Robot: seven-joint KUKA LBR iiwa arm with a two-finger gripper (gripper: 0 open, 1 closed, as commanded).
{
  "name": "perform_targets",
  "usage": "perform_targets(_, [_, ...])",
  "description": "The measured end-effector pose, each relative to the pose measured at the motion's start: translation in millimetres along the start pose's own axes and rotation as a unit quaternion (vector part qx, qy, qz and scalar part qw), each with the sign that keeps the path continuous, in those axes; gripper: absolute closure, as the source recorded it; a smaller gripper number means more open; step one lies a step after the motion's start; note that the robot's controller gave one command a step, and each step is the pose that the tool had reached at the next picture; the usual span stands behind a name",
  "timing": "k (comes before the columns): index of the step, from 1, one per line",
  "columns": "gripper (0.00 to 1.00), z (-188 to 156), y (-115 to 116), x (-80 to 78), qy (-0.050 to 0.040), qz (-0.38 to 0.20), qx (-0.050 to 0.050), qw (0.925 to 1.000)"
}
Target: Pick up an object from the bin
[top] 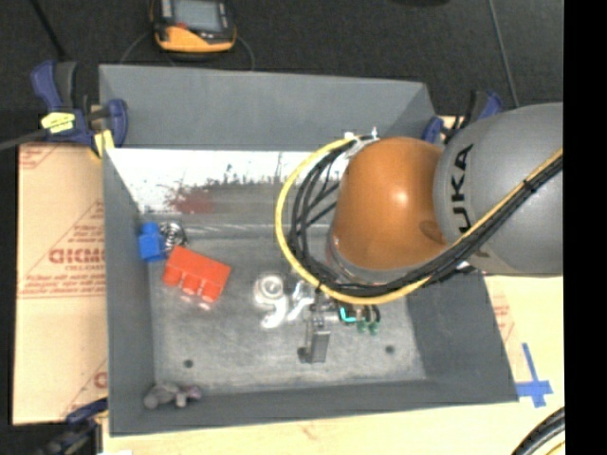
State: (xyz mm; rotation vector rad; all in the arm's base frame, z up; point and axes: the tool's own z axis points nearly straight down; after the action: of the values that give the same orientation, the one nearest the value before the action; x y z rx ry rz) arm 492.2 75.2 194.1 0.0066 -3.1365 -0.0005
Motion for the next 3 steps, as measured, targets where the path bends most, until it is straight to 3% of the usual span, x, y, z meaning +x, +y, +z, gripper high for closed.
perform_targets(1, [0.0,73.1,19.9,-73.5,-0.0035,-0.089,0.0,0.996])
perform_targets(2, [0.0,123.2,-20.1,-114.9,-0.0026,-0.038,-0.001,0.9993])
perform_targets(3, [1.0,118.7,-18.6,-115.7,-0.0029,-0.038,-0.001,0.9993])
